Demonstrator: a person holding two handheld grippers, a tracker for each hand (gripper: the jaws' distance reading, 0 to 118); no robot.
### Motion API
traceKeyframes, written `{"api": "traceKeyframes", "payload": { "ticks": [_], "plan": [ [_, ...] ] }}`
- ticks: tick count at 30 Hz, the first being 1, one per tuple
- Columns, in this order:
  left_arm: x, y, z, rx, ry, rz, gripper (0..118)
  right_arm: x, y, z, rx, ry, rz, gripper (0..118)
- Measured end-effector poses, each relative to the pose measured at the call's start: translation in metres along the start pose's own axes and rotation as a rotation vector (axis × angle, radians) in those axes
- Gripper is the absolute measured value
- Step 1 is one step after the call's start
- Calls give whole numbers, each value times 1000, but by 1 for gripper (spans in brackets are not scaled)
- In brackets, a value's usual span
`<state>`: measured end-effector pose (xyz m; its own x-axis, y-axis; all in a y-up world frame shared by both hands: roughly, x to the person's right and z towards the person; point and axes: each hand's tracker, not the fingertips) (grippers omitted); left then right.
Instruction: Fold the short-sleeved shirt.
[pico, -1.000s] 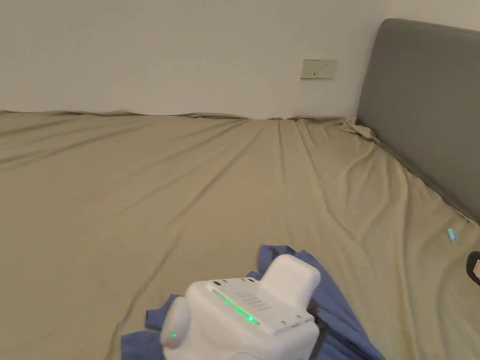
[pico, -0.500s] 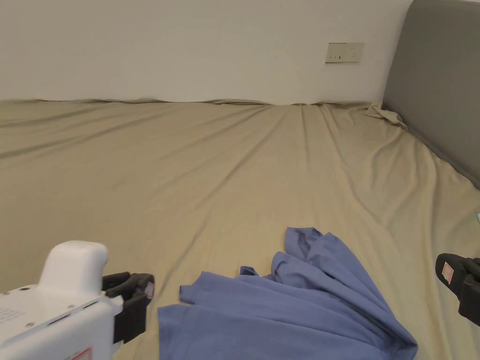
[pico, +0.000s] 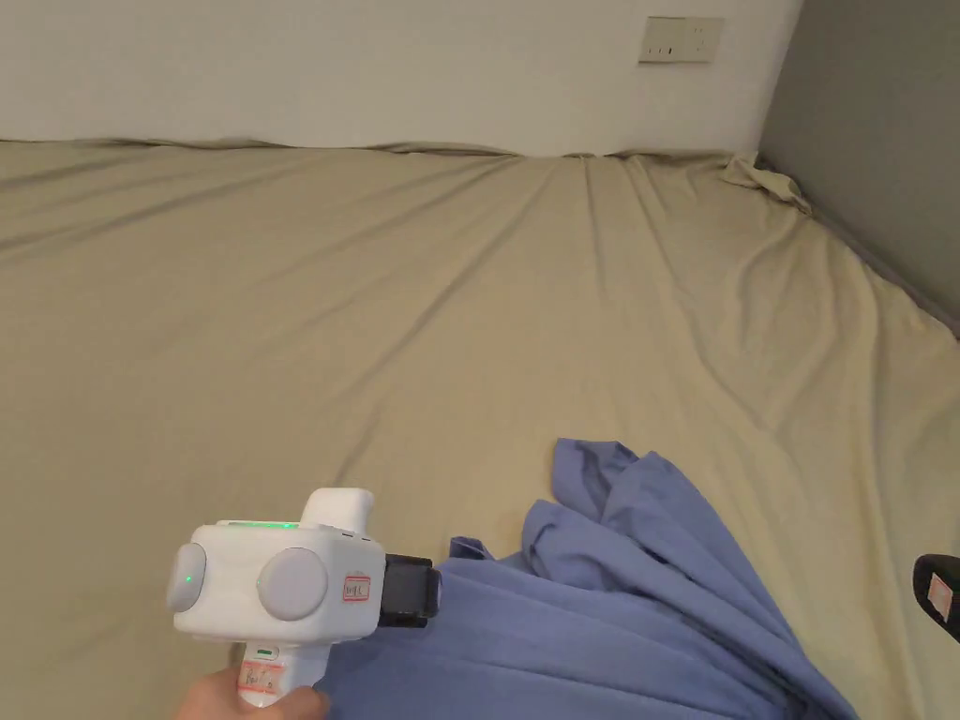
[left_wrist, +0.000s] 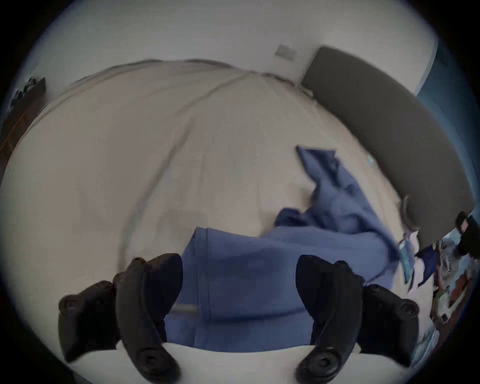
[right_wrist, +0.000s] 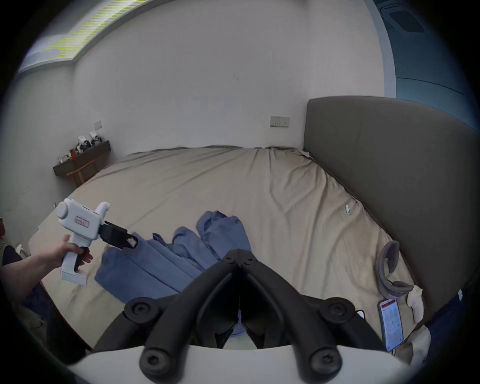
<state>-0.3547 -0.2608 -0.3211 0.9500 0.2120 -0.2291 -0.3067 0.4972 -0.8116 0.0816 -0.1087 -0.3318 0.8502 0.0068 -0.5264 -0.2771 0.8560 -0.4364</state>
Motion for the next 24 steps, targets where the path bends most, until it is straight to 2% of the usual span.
{"api": "traceKeyframes", "payload": {
  "ticks": [2,3,4,5,6,7,9,11,14,15,16,17,18,19,20,22,23,24],
  "plan": [
    [4,-5,-21,-20,36,-61,98,2,-4,-10,-18,-10,-10,3],
    [11,-13,-9,83,70,-137,98,2,-7,-13,-24,-10,-14,3],
    [18,-15,-7,97,103,-168,81,2,-9,-16,-32,-11,-20,3],
    [20,-17,-8,85,45,-152,53,2,-13,-20,-36,-9,-26,3],
    [15,-19,-3,89,-83,-61,14,2,-16,-24,-47,-8,-33,3],
    [16,-25,0,91,-5,-40,6,2,-19,-27,-56,-12,-40,3],
    [25,-25,1,97,15,-81,6,3,-25,-33,-74,-11,-64,3],
    [19,-18,17,88,-31,-37,6,5,-26,-35,-86,-10,-75,3],
    [18,-19,60,193,-98,6,6,15,-23,-34,-97,-30,-72,4],
    [16,-19,76,226,-111,13,6,19,-21,-37,-137,-52,-84,45],
    [14,-21,88,253,-128,26,6,23,-22,-43,-194,-64,-95,98],
    [14,-23,98,277,-137,44,6,28,-28,-55,-276,-38,-118,118],
    [14,-26,105,280,-134,49,6,32,-36,-60,-276,29,-139,118],
    [15,-26,111,283,-129,42,6,34,-42,-68,-301,42,-175,118],
    [17,-29,112,288,-117,37,6,35,-50,-81,-356,40,-190,118],
    [17,-32,106,268,-102,38,6,35,-70,-110,-437,-8,-152,116],
    [18,-30,101,247,-90,40,6,34,-80,-123,-472,-45,-136,109],
    [19,-32,96,232,-84,40,6,32,-87,-134,-502,-53,-112,88]
  ]
}}
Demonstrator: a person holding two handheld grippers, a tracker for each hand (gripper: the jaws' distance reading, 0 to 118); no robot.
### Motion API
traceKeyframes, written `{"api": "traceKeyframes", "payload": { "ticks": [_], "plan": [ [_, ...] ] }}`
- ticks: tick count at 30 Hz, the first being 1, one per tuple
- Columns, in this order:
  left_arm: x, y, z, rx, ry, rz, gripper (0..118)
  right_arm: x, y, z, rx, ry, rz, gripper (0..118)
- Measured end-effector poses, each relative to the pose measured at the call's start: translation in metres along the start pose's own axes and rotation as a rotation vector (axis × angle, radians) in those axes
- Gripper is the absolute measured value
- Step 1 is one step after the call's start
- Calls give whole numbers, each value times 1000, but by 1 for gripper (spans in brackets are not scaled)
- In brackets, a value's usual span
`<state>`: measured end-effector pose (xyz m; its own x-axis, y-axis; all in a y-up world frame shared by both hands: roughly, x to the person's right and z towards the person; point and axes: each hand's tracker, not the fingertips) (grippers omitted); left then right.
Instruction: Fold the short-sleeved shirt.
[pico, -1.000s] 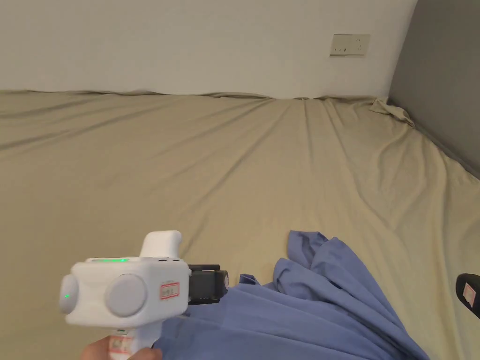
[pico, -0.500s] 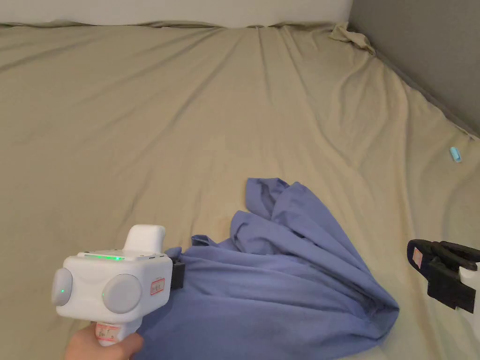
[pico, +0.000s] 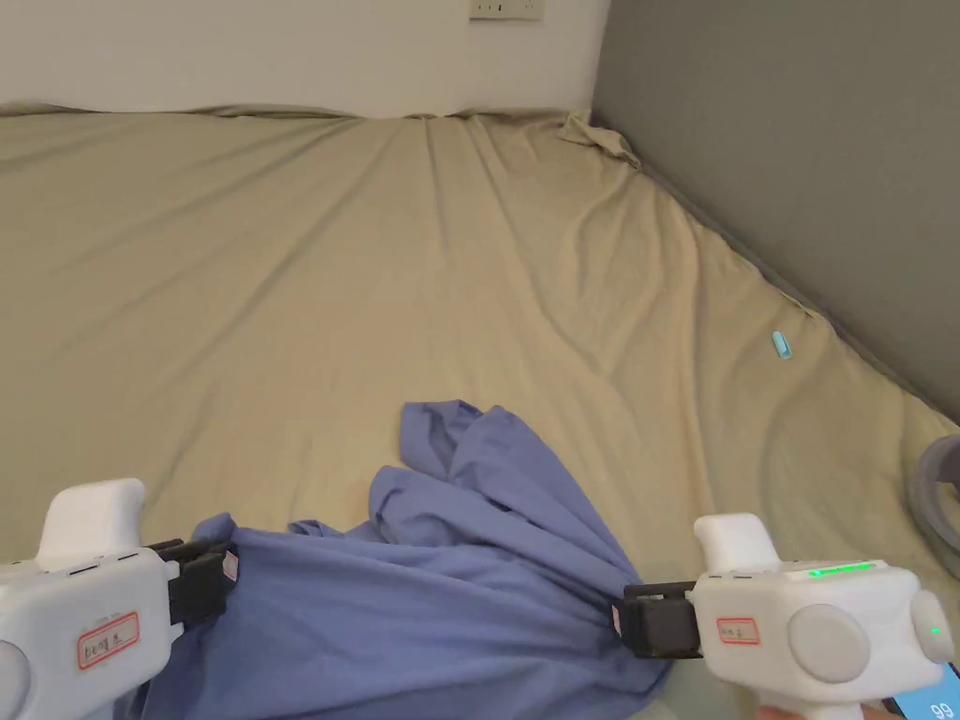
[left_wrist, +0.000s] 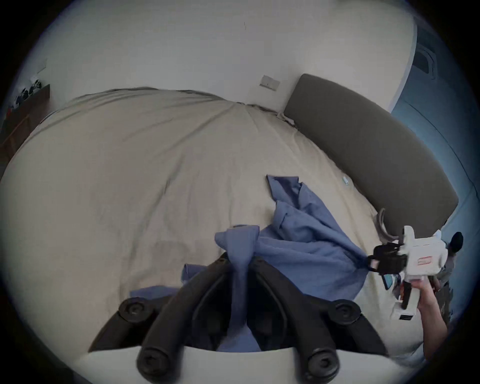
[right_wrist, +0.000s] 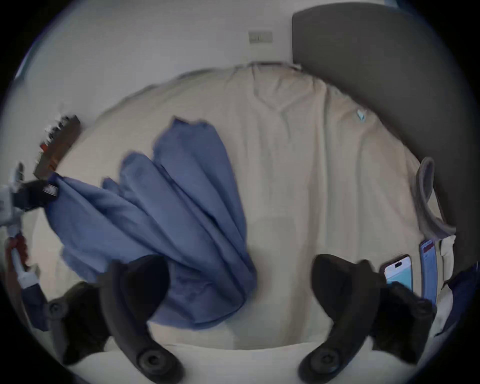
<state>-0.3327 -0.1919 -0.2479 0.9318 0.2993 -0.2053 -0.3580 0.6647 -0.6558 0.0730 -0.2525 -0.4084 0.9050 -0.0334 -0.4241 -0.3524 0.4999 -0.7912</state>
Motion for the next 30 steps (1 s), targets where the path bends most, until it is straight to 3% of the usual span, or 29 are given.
{"api": "traceKeyframes", "payload": {
  "ticks": [1,3,4,5,7,11,14,18,22,27,30],
  "plan": [
    [0,-2,-3,-8,2,1,6,-3,-2,-9,-22,5,16,65],
    [-7,-6,-17,-35,-5,9,6,-6,-6,-19,-23,71,-19,49],
    [-7,-8,-20,-40,4,14,6,-6,-7,-10,37,11,-37,28],
    [-8,-11,-22,-45,9,14,6,-5,-6,-4,42,47,-25,15],
    [-12,-15,-26,-55,-6,39,6,-7,-8,5,74,43,-60,12],
    [-9,-17,-13,-16,-15,81,6,-18,-13,31,176,7,-16,10],
    [1,-4,25,107,-79,104,6,-26,-6,72,292,127,-68,9],
    [29,30,108,316,-140,61,6,-53,15,155,546,249,-106,9],
    [65,79,217,564,-152,-76,6,-74,48,246,801,351,-106,9],
    [101,131,354,864,-102,-242,6,-87,80,368,1096,383,-55,8],
    [115,154,410,939,-26,-267,6,-87,95,426,1189,370,-28,8]
  ]
}}
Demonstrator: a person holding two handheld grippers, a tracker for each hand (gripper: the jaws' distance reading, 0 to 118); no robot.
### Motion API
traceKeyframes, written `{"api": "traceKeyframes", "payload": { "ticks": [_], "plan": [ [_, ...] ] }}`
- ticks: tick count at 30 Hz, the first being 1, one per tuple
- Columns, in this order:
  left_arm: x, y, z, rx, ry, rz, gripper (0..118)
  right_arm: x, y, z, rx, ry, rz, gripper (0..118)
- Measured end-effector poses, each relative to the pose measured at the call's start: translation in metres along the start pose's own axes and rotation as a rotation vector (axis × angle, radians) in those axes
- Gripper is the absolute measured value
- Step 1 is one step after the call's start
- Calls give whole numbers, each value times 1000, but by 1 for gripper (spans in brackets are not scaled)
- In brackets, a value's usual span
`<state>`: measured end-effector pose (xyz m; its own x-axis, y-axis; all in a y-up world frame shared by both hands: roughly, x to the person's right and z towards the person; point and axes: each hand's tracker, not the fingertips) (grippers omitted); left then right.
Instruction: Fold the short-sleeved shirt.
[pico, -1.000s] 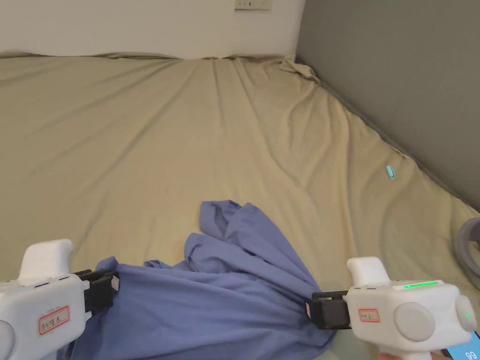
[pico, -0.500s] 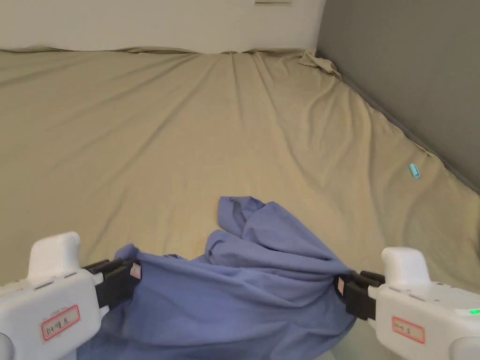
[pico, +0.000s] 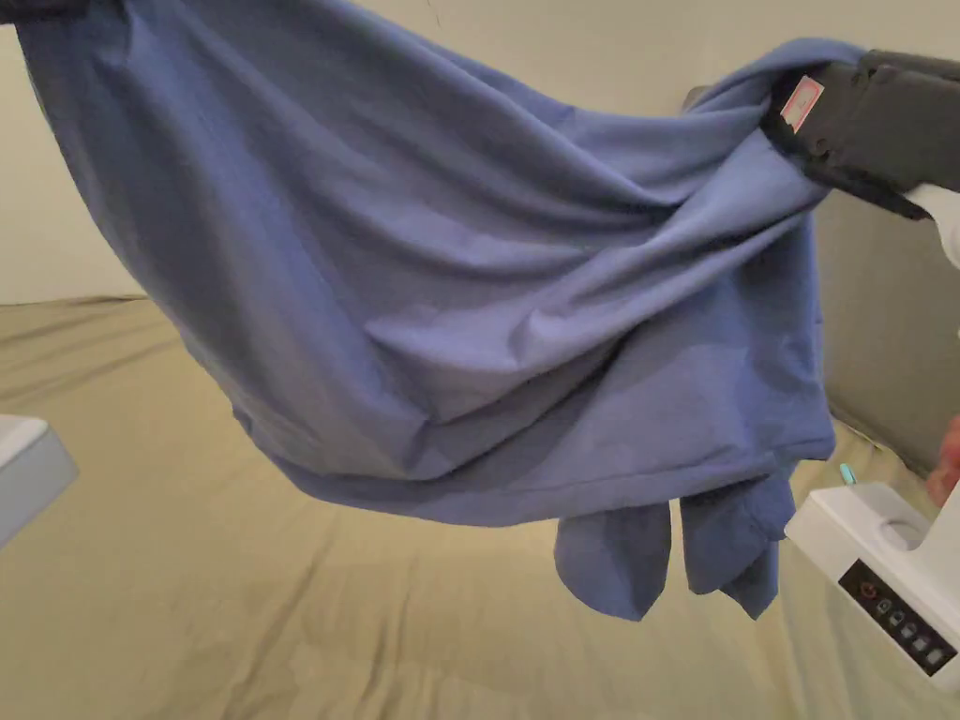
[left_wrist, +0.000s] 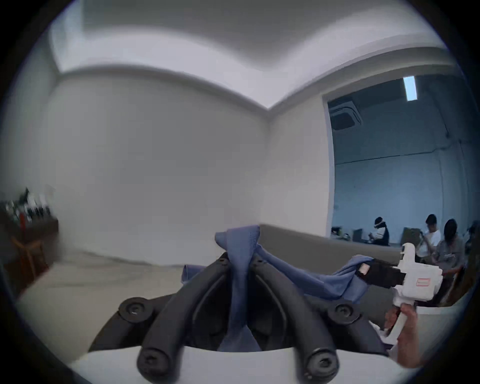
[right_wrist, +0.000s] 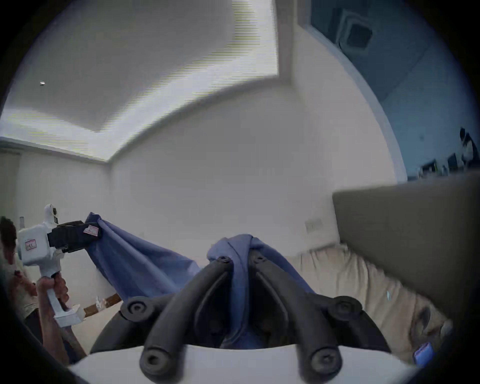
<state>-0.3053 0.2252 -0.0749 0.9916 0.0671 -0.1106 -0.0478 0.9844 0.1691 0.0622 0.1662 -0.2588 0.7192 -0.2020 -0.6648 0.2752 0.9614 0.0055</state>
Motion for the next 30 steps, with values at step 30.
{"api": "traceKeyframes", "payload": {
  "ticks": [30],
  "plan": [
    [-202,-219,-276,-407,413,67,6,27,-192,-396,-497,-85,233,8]
  ]
}}
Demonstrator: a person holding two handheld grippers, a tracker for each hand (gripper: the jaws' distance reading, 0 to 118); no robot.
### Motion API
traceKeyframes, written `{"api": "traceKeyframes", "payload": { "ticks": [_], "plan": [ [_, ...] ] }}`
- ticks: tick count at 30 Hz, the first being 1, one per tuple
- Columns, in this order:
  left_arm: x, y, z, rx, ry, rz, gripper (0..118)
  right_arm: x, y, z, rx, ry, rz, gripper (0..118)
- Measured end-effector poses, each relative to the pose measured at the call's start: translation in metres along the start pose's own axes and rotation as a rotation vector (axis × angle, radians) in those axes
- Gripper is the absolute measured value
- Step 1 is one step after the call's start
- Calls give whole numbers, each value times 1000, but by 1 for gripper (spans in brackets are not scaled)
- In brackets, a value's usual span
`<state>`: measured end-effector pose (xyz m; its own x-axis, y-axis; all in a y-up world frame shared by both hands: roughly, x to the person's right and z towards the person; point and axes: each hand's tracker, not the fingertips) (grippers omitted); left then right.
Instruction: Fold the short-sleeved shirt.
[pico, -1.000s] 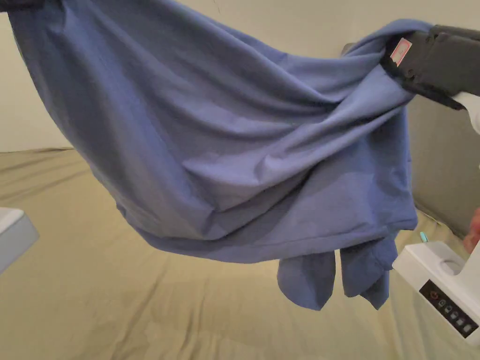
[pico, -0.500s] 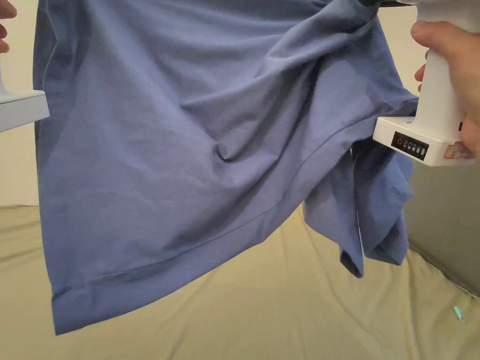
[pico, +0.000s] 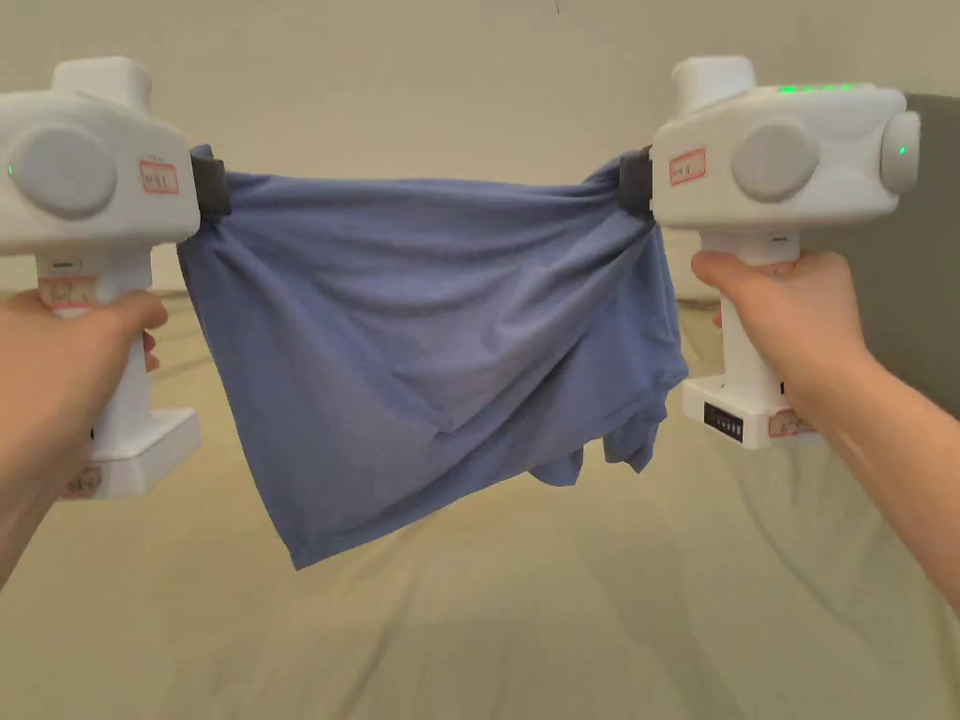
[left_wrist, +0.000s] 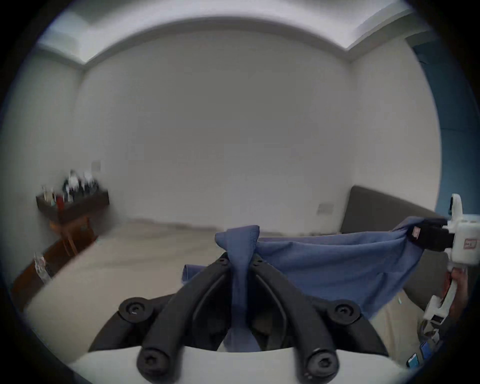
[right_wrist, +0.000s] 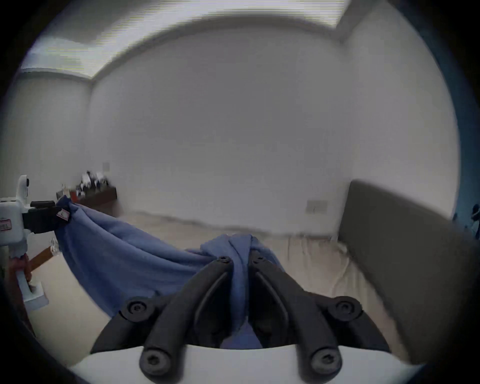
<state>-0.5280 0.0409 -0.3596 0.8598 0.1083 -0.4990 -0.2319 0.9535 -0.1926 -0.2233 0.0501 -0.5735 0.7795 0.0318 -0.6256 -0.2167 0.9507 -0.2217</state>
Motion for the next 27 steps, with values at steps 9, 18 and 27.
{"api": "traceKeyframes", "payload": {
  "ticks": [9,18,27],
  "plan": [
    [-24,-260,-42,-408,-22,206,6,-9,-267,-61,-305,20,-128,8],
    [-30,-305,47,-433,-59,251,6,-4,-323,43,-296,-1,-160,8],
    [-24,-344,217,-490,-91,189,6,-13,-380,226,-368,-24,-201,8]
  ]
}}
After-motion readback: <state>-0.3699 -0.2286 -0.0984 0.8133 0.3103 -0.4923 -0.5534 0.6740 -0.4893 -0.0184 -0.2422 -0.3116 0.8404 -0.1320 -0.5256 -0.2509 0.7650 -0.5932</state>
